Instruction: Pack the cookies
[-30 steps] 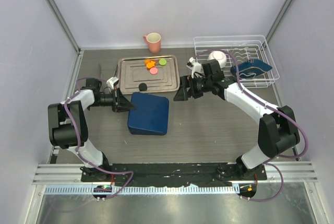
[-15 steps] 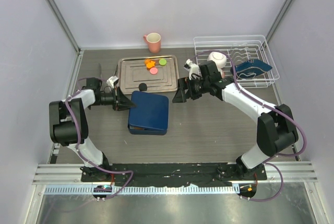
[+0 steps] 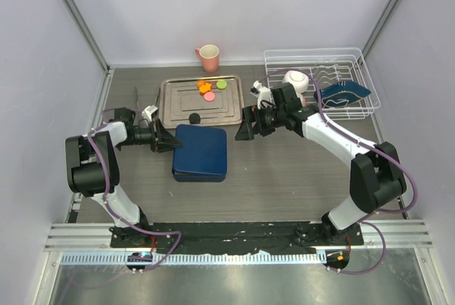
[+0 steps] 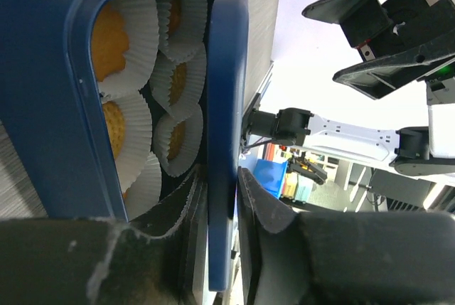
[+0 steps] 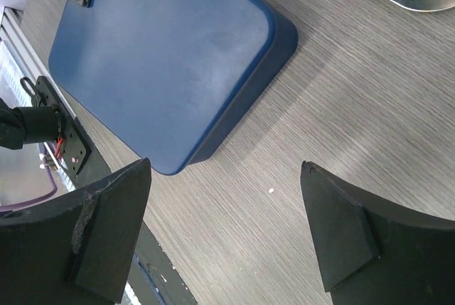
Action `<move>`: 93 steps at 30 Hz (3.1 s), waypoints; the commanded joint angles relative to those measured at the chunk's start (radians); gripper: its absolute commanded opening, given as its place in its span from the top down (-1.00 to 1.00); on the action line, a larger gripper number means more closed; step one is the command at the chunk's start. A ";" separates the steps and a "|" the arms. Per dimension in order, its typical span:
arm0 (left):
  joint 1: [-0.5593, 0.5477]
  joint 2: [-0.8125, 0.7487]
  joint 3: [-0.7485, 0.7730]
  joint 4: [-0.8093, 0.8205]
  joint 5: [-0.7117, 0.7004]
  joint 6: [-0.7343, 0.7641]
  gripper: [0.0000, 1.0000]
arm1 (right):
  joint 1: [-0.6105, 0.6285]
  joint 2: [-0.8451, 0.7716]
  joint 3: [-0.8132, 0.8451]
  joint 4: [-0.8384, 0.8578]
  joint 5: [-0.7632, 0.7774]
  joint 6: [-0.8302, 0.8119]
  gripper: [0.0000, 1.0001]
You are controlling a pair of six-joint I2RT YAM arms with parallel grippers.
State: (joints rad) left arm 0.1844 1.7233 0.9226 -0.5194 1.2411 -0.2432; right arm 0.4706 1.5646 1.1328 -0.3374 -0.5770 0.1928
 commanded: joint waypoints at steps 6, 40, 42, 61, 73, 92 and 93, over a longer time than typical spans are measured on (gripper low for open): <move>0.013 0.028 0.058 -0.108 -0.012 0.102 0.34 | 0.007 -0.038 -0.010 0.026 -0.001 -0.015 -0.82; 0.050 0.058 0.124 -0.246 -0.129 0.237 0.32 | 0.138 0.132 0.016 0.055 0.023 0.000 -0.83; 0.053 0.065 0.122 -0.248 -0.127 0.239 0.32 | 0.154 0.156 0.027 0.055 0.026 0.002 -0.83; 0.075 0.062 0.140 -0.309 -0.123 0.308 0.33 | 0.204 0.244 0.136 0.015 0.037 -0.001 -0.82; 0.098 0.028 0.168 -0.356 -0.118 0.337 0.33 | 0.217 0.262 0.157 0.006 0.037 -0.006 -0.81; 0.127 0.055 0.160 -0.396 -0.100 0.395 0.29 | 0.234 0.281 0.193 -0.011 0.043 -0.015 -0.81; 0.125 0.056 0.160 -0.396 -0.103 0.397 0.29 | 0.235 0.284 0.199 -0.011 0.043 -0.015 -0.82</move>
State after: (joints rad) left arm 0.3035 1.7885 1.0657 -0.8993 1.1038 0.1211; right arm 0.6945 1.8416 1.2774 -0.3546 -0.5396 0.1898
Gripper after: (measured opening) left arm 0.353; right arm 0.908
